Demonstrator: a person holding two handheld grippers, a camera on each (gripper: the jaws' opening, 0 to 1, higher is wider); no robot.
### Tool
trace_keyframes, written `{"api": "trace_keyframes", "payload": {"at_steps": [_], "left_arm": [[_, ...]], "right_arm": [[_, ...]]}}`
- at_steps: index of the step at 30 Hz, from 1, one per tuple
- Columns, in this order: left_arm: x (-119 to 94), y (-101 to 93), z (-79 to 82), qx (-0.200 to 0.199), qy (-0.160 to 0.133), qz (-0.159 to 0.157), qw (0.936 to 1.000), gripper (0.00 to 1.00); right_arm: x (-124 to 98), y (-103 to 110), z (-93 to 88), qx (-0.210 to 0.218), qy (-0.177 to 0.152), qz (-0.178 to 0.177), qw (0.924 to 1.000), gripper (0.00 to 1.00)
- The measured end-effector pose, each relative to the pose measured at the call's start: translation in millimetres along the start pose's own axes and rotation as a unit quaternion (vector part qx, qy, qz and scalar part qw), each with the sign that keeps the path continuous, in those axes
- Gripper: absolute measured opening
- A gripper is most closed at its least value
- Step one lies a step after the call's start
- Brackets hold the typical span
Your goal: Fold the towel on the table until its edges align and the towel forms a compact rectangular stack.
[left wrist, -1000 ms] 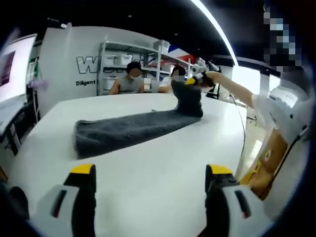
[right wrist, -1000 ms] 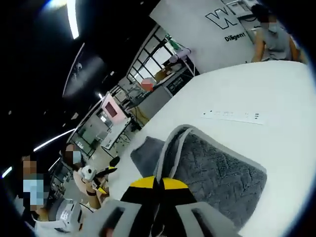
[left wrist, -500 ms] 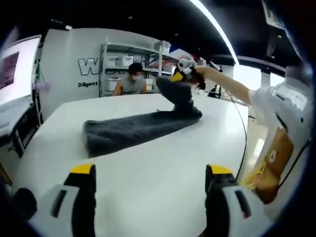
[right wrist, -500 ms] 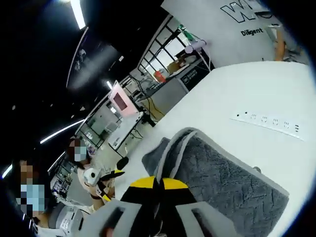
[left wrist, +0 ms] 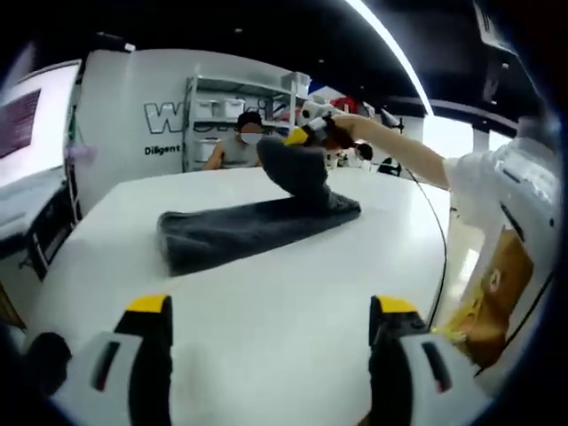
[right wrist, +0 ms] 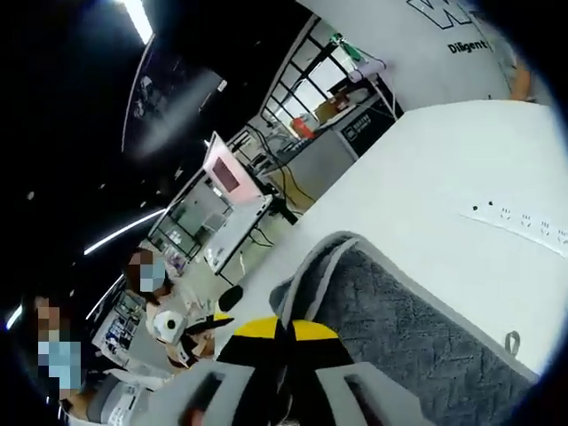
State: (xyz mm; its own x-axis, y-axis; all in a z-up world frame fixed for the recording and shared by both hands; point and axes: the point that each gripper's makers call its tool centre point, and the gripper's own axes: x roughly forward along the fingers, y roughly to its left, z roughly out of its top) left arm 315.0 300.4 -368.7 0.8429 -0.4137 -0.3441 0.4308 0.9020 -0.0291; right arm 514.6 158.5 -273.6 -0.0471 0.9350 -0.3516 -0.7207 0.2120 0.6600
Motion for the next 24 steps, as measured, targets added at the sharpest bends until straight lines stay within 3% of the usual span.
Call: {"api": "trace_keyframes", "payload": {"at_steps": [8, 12, 16, 24], "left_arm": [[-5, 14.8, -5.9, -0.002, 0.005, 0.027, 0.9996, 0.97], [-6, 19.2, -9.5, -0.004, 0.009, 0.037, 0.9993, 0.97], [-9, 19.9, -9.6, -0.008, 0.005, 0.037, 0.9993, 0.97], [-14, 21.7, -11.0, -0.011, 0.001, 0.043, 0.9990, 0.97]], "right_arm": [[17, 16, 23.4, -0.011, -0.002, 0.030, 0.9995, 0.03], [33, 25, 26.3, -0.014, -0.001, 0.036, 0.9993, 0.03], [51, 25, 34.1, -0.015, 0.001, 0.031, 0.9994, 0.03], [100, 22, 32.2, -0.011, 0.022, 0.006, 0.9997, 0.03]]}}
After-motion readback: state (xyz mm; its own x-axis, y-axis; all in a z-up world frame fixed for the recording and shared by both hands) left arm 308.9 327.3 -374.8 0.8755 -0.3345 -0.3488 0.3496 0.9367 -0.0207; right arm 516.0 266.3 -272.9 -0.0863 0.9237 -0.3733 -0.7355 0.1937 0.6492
